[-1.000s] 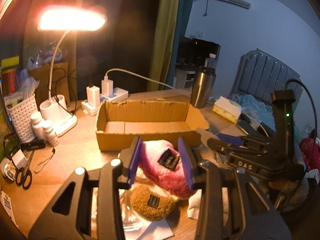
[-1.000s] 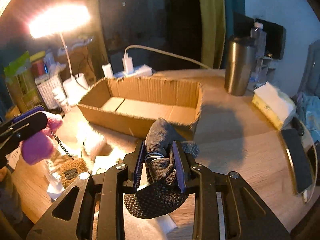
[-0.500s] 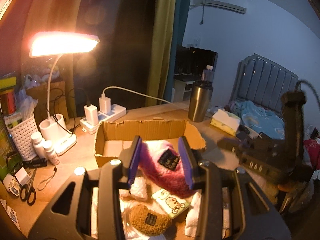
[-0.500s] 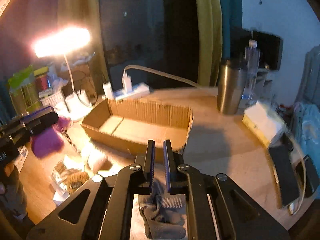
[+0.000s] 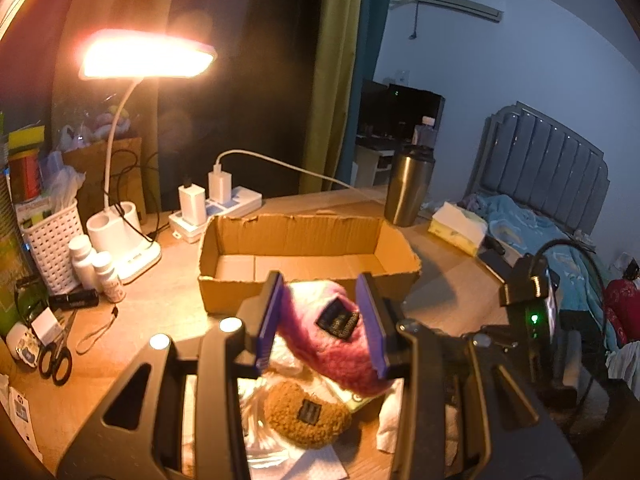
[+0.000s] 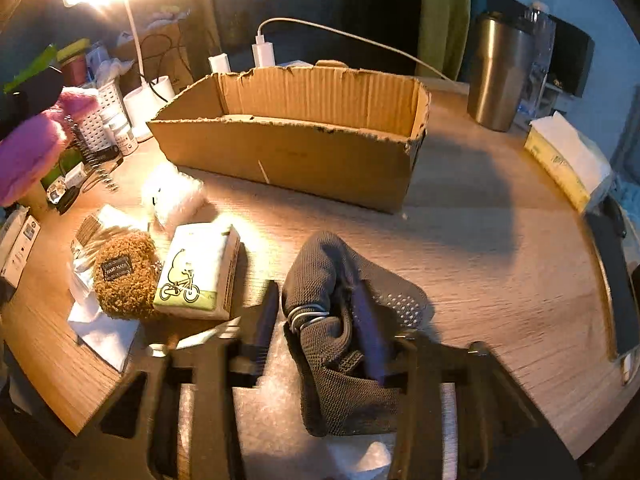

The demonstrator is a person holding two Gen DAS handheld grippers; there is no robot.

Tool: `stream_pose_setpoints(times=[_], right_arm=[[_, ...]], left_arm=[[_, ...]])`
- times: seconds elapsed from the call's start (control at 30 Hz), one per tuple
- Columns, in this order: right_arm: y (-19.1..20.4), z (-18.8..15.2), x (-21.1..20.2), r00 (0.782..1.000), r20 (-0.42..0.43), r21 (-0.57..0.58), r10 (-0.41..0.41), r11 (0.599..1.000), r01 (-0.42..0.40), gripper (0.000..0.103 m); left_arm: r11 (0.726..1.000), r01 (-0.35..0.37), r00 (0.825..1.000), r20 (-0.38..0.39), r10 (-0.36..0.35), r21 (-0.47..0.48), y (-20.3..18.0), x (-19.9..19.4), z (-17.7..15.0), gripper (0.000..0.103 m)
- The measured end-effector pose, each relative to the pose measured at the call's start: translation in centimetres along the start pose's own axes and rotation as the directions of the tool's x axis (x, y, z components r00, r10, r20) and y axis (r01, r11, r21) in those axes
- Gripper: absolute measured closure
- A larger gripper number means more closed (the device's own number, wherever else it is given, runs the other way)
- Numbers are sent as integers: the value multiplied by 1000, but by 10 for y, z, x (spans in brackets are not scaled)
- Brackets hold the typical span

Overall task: Organize soft objects
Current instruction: 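Lift and carry the pink pouch and grey sock over the cardboard box with both tools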

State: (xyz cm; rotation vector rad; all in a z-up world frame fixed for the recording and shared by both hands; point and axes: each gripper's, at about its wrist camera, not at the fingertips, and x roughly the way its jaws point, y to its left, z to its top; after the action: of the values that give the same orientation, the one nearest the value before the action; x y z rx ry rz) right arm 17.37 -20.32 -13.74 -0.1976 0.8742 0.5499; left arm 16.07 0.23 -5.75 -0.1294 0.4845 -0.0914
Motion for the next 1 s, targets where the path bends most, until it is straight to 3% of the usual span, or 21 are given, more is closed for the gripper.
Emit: stream_pose_setpoints(times=[0.3, 0.63, 1.0], right_arm=[[-2, 19, -40, 991, 124, 7, 41, 999, -42, 79], [-11, 62, -82, 960, 272, -25, 62, 998, -57, 79], [-15, 96, -102, 926, 371, -92, 75, 995, -44, 79]], left_arm=[[1000, 7, 1000, 19, -8, 17, -4, -2, 7, 64], [998, 29, 997, 71, -33, 59, -14, 6, 32, 64], [998, 19, 992, 127, -26, 58, -19, 21, 57, 64]])
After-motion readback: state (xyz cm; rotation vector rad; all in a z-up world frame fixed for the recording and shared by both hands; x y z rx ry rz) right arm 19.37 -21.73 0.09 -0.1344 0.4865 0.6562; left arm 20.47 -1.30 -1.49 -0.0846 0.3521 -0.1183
